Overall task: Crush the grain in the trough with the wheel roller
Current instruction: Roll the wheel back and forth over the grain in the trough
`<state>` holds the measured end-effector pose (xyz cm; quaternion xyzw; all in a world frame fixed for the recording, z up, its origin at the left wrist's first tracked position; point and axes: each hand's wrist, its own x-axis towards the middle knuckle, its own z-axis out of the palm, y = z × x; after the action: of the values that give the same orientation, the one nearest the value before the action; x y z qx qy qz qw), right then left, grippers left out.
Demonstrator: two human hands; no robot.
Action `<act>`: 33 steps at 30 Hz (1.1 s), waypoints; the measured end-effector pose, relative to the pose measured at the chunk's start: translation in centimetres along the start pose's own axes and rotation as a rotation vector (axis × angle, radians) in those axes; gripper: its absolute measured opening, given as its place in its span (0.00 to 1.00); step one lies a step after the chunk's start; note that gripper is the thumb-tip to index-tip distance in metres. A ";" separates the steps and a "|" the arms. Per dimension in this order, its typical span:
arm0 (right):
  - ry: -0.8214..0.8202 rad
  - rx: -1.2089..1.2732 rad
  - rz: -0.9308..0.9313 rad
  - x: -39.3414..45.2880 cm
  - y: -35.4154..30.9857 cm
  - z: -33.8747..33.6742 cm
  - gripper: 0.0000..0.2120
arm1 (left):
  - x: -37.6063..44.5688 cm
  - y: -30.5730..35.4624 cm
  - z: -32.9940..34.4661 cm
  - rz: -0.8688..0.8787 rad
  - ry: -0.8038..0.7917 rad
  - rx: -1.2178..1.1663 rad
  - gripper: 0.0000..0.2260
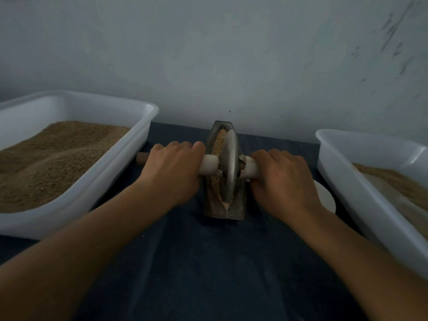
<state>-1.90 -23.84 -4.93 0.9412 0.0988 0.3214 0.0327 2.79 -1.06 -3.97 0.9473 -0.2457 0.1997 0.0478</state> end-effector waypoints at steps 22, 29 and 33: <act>-0.238 -0.101 0.099 7.4 3.1 6.9 0.08 | 9.1 -2.0 4.1 -0.045 -0.123 0.142 0.19; -0.346 -0.100 0.133 10.4 3.6 7.7 0.09 | 11.2 -2.5 4.7 -0.114 -0.163 0.099 0.23; -0.375 -0.123 0.146 11.4 3.4 7.6 0.07 | 11.5 -3.0 4.9 -0.122 -0.194 0.063 0.22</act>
<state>12.09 -24.78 -3.69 0.9854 0.0027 0.1474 0.0848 15.14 -4.49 -3.80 0.9764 -0.1847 0.1117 0.0060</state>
